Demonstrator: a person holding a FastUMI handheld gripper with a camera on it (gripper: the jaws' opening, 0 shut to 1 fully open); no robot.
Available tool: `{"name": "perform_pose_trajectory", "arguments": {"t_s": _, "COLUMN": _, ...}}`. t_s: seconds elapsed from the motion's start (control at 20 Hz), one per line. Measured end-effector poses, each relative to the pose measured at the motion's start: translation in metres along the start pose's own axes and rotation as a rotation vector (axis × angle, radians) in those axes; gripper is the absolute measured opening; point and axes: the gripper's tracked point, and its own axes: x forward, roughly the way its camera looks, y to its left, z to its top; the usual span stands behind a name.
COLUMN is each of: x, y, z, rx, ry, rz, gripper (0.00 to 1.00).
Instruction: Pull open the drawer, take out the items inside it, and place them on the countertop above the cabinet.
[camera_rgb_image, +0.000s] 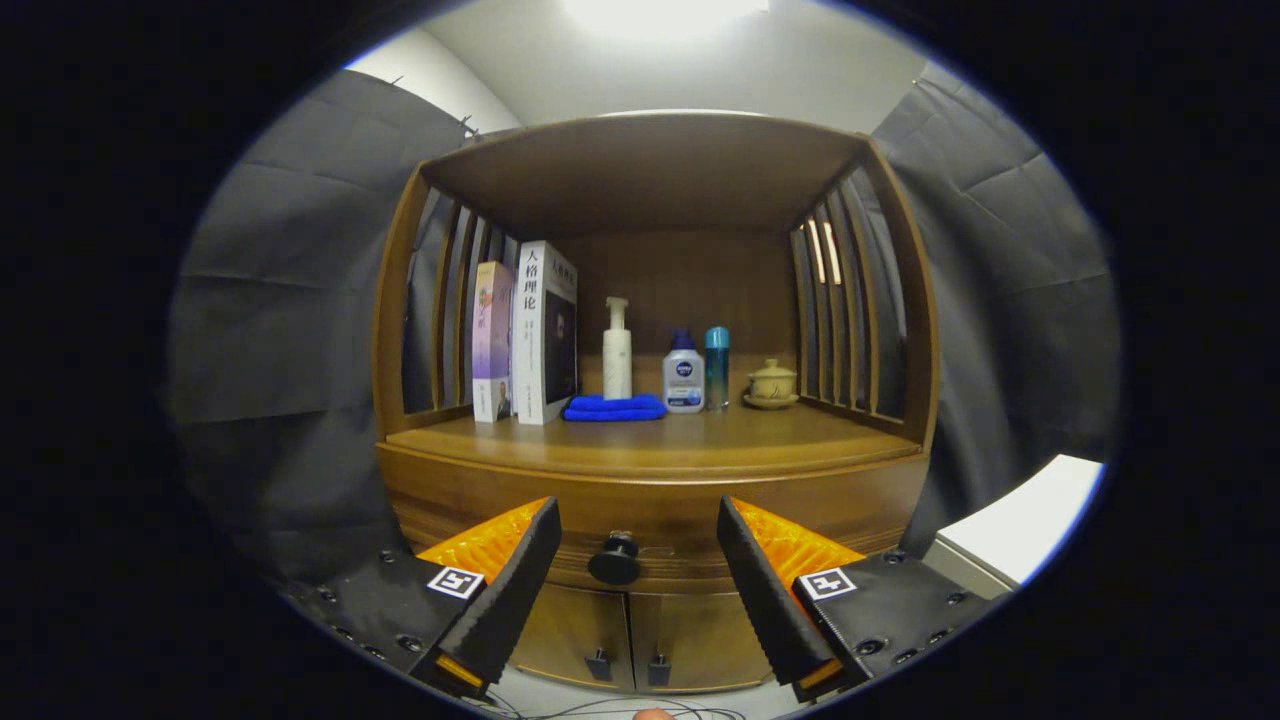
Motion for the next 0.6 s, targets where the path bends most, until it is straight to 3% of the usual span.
{"name": "perform_pose_trajectory", "arguments": {"t_s": 0.5, "x": 0.045, "y": 0.008, "z": -0.055, "rx": 0.020, "ry": 0.098, "rz": -0.008, "gripper": 0.99}}
{"name": "perform_pose_trajectory", "arguments": {"t_s": 0.6, "x": 0.053, "y": 0.008, "z": -0.061, "rx": 0.008, "ry": 0.116, "rz": -0.006, "gripper": 0.89}}
